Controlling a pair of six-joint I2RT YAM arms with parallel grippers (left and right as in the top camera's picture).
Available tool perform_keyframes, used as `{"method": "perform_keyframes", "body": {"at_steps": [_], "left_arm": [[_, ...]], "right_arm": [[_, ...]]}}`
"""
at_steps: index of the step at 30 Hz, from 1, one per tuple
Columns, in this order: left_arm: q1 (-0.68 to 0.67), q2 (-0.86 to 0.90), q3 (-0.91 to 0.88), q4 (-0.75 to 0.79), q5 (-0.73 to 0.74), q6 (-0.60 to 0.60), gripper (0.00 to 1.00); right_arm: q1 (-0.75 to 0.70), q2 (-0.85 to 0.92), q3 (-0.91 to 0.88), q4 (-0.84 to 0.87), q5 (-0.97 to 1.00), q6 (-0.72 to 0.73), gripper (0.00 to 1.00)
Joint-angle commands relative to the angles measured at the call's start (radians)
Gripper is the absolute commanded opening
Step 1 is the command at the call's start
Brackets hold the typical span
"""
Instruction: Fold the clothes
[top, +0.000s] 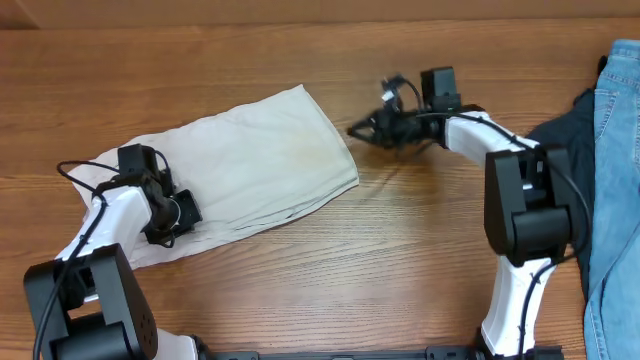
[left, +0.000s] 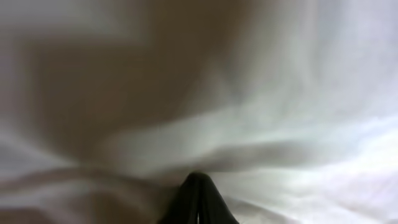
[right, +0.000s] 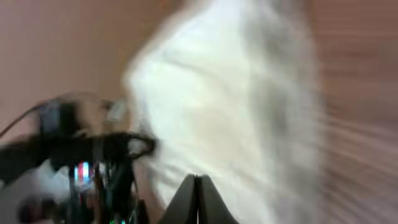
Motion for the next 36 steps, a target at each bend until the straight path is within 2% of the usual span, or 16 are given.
{"method": "perform_keyframes", "body": {"at_steps": [1, 2, 8, 10, 14, 18, 21, 24, 25, 28, 33, 36], "left_arm": [[0.013, -0.044, 0.066, -0.009, -0.040, 0.016, 0.04], [0.013, -0.048, 0.066, -0.006, -0.042, 0.016, 0.04], [0.014, -0.047, 0.063, -0.002, -0.156, 0.001, 0.06], [0.014, -0.047, 0.063, -0.007, -0.201, -0.041, 0.07], [0.014, -0.046, 0.063, -0.009, -0.183, -0.037, 0.08], [0.014, -0.046, 0.063, -0.030, -0.181, -0.037, 0.08], [0.014, -0.046, 0.063, -0.056, -0.182, -0.019, 0.08], [0.014, -0.046, 0.063, -0.084, -0.183, 0.011, 0.07], [0.014, -0.046, 0.063, -0.100, -0.184, 0.016, 0.07], [0.014, -0.046, 0.063, -0.130, -0.194, 0.016, 0.06], [0.014, -0.046, 0.063, -0.145, -0.199, 0.016, 0.05], [0.014, -0.046, 0.063, -0.153, -0.201, 0.016, 0.05]], "right_arm": [[0.139, -0.110, 0.015, 0.239, -0.162, 0.189, 0.04], [0.183, -0.109, 0.015, 0.297, -0.116, 0.259, 0.04], [0.381, -0.063, 0.015, 0.297, 0.285, 0.485, 0.04], [0.438, -0.028, 0.015, 0.325, 0.336, 0.504, 0.04], [0.526, 0.067, 0.015, 0.409, 0.403, 0.502, 0.04], [0.574, 0.187, 0.015, 0.441, 0.608, 0.501, 0.05], [0.573, 0.256, 0.015, 0.593, 0.667, 0.521, 0.05], [0.558, 0.298, 0.016, 0.714, 0.833, 0.626, 0.05], [0.543, 0.306, 0.016, 0.708, 0.907, 0.676, 0.05], [0.474, 0.311, 0.016, 0.709, 0.973, 0.687, 0.06], [0.311, 0.311, 0.016, 0.695, 0.967, 0.682, 0.06], [0.191, 0.311, 0.016, 0.653, 0.886, 0.608, 0.05]]}}
